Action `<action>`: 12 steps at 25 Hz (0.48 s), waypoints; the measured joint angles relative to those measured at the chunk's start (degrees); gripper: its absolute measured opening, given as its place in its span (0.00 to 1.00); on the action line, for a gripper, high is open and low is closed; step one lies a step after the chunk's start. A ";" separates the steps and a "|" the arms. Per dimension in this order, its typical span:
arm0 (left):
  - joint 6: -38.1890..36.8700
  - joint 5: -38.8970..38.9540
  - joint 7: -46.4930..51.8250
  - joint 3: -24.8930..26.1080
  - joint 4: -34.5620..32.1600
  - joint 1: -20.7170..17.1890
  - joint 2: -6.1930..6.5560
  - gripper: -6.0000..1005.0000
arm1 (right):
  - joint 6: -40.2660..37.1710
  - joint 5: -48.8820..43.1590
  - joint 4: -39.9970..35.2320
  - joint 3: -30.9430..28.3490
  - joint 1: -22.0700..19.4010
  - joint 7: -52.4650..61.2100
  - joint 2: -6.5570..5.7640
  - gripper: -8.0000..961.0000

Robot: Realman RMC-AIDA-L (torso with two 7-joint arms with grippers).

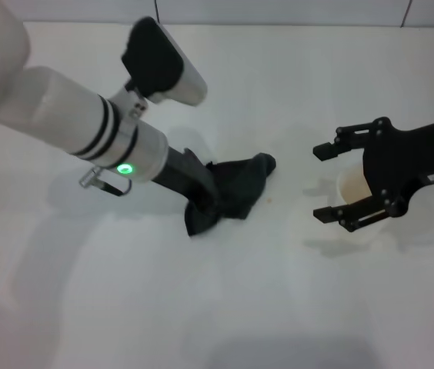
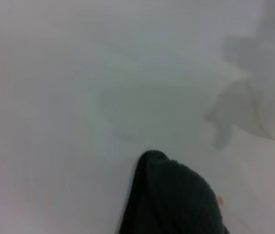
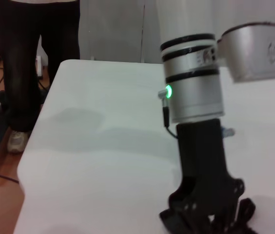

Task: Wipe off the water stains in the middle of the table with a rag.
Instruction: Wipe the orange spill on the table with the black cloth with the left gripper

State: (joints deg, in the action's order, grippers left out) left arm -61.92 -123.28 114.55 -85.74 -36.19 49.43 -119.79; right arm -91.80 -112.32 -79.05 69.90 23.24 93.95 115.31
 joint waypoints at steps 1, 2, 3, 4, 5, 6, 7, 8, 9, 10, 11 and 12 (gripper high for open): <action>0.35 0.41 0.63 -1.50 -0.22 -0.01 -0.04 0.10 | 0.33 0.00 0.03 0.03 0.07 0.00 0.00 0.89; 0.68 0.42 1.33 -2.41 -0.62 -0.10 -0.05 0.10 | 0.47 0.00 0.05 0.04 0.10 0.00 0.00 0.89; 0.99 0.36 2.07 -3.10 -0.99 -0.24 -0.04 0.10 | 0.61 0.00 0.05 0.04 0.19 0.05 0.00 0.89; 1.26 -0.06 2.75 -3.41 -1.48 -0.44 0.02 0.10 | 0.66 0.00 0.04 0.02 0.30 0.12 0.00 0.89; 1.52 -0.65 3.18 -3.15 -1.76 -0.67 0.12 0.10 | 0.66 0.00 0.04 0.00 0.41 0.16 0.00 0.89; 1.75 -1.29 3.43 -2.65 -1.94 -0.86 0.27 0.10 | 0.66 0.00 0.06 -0.04 0.46 0.17 0.00 0.89; 1.91 -2.49 3.47 -1.33 -2.00 -1.14 0.37 0.10 | 0.66 0.00 0.16 -0.13 0.47 0.18 0.00 0.89; 1.99 -3.99 3.49 0.55 -2.05 -1.45 0.45 0.10 | 0.66 0.00 0.28 -0.22 0.47 0.17 0.00 0.89; 2.03 -5.29 3.49 2.06 -2.10 -1.74 0.46 0.10 | 0.66 -0.01 0.44 -0.27 0.51 0.16 -0.01 0.89; 2.04 -6.56 3.49 3.64 -2.15 -1.99 0.46 0.10 | 0.66 -0.01 0.59 -0.30 0.58 0.16 -0.02 0.89; 2.05 -7.52 3.50 4.98 -2.20 -2.25 0.48 0.10 | 0.70 -0.01 0.71 -0.30 0.66 0.14 -0.04 0.89; 2.02 -8.44 3.50 6.17 -2.34 -2.56 0.47 0.10 | 0.80 -0.03 0.79 -0.30 0.75 0.12 -0.06 0.89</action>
State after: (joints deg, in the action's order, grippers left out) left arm -59.90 -131.72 118.05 -79.57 -38.53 46.87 -119.32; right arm -91.00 -112.34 -78.26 69.61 24.00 94.07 115.26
